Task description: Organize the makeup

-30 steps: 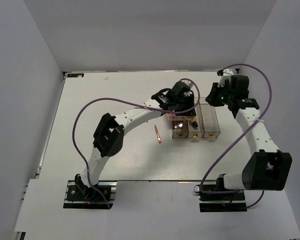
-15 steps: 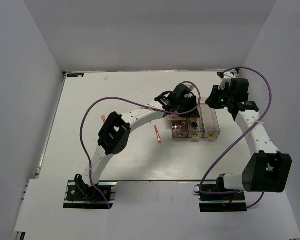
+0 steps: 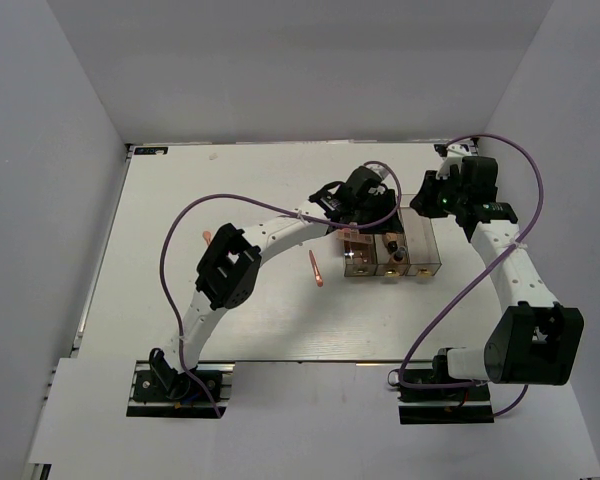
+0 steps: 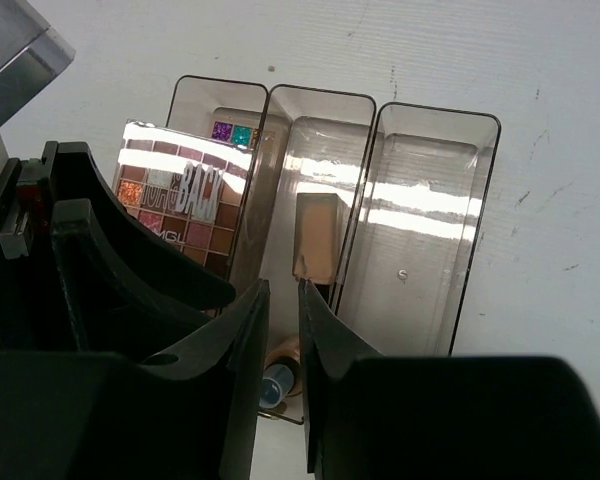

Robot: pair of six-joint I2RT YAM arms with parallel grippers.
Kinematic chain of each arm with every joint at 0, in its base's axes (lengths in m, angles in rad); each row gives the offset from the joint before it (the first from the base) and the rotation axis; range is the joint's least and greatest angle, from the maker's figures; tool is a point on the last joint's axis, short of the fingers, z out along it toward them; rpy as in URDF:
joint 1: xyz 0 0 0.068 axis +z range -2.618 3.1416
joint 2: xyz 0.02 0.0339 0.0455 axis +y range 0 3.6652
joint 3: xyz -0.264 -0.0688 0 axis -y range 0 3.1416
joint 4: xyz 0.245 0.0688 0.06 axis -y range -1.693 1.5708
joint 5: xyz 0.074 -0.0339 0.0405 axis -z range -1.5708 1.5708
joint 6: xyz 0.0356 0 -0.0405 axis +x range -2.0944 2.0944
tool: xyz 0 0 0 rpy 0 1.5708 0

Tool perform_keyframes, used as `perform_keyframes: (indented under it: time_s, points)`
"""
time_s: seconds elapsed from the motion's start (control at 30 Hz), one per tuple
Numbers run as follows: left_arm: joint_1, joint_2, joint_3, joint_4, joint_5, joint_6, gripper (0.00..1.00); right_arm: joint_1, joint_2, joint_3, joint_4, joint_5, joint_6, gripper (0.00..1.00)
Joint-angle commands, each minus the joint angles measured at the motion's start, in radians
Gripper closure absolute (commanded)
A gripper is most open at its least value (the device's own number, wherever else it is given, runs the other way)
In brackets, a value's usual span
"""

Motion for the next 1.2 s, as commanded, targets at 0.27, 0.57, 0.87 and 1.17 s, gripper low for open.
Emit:
perform_keyframes:
  time_s: [0.27, 0.57, 0.87, 1.17]
  points:
    - [0.044, -0.325, -0.145, 0.038, -0.125, 0.025, 0.59, -0.005, -0.054, -0.018, 0.018, -0.468, -0.227, 0.57]
    - [0.147, -0.700, -0.542, -0.094, -0.354, 0.005, 0.61, 0.135, 0.116, 0.103, -0.321, -0.700, -0.662, 0.51]
    - [0.262, -1.097, -0.926, -0.309, -0.560, -0.128, 0.22, 0.538, 0.339, 0.298, -0.317, -0.284, -0.550, 0.58]
    - [0.281, -1.312, -1.077, -0.442, -0.633, -0.240, 0.20, 0.651, 0.655, 0.502, -0.358, 0.111, -0.195, 0.55]
